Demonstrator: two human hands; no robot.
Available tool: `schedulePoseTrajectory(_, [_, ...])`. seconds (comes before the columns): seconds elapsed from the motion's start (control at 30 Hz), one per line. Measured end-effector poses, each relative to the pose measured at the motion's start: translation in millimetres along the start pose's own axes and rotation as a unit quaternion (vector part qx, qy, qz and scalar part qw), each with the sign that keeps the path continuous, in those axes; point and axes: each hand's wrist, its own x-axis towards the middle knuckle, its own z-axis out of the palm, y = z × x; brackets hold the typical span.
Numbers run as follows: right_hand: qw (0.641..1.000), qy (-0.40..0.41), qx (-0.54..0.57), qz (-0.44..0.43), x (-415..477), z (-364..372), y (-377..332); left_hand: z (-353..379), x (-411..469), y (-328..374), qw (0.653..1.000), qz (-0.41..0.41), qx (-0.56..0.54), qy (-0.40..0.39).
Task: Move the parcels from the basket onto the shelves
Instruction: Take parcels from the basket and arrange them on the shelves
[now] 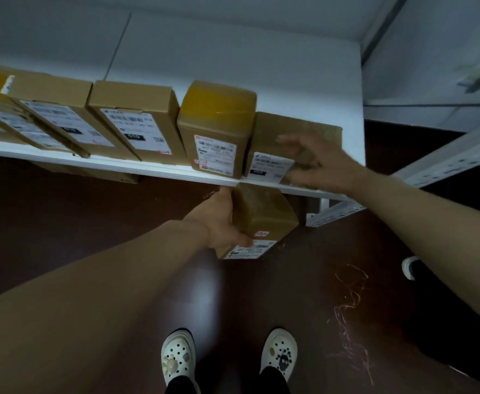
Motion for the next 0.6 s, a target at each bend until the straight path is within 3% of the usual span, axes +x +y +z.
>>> schedulePoseTrajectory(0.07, [0.992, -0.12, 0.021, 0.017, -33, 2, -1, 7, -1, 20, 1.0, 0.026, 0.008, -0.007])
schedulePoseTrajectory(0.13, [0.984, -0.163, -0.073, 0.019, -57, 5, 8, 17, -1, 43, 0.998, 0.056, 0.025, -0.02])
schedulePoseTrajectory(0.2, [0.977, -0.147, -0.144, 0.046, -76, 3, 23, 29, 0, 65, 0.994, 0.083, 0.048, -0.046])
schedulePoseTrajectory(0.33, [0.972, -0.108, -0.186, 0.098, -101, -26, 43, 46, 8, 101, 0.986, 0.127, 0.085, -0.065])
schedulePoseTrajectory(0.43, [0.957, -0.07, -0.244, 0.138, -109, -52, 59, 40, 15, 118, 0.965, 0.141, 0.221, 0.021])
schedulePoseTrajectory(0.53, [0.947, -0.023, -0.277, 0.159, -109, -65, 71, 28, 25, 126, 0.942, 0.118, 0.286, 0.132])
schedulePoseTrajectory(0.6, [0.946, 0.002, -0.28, 0.165, -105, -68, 76, 23, 37, 125, 0.934, 0.092, 0.317, 0.139])
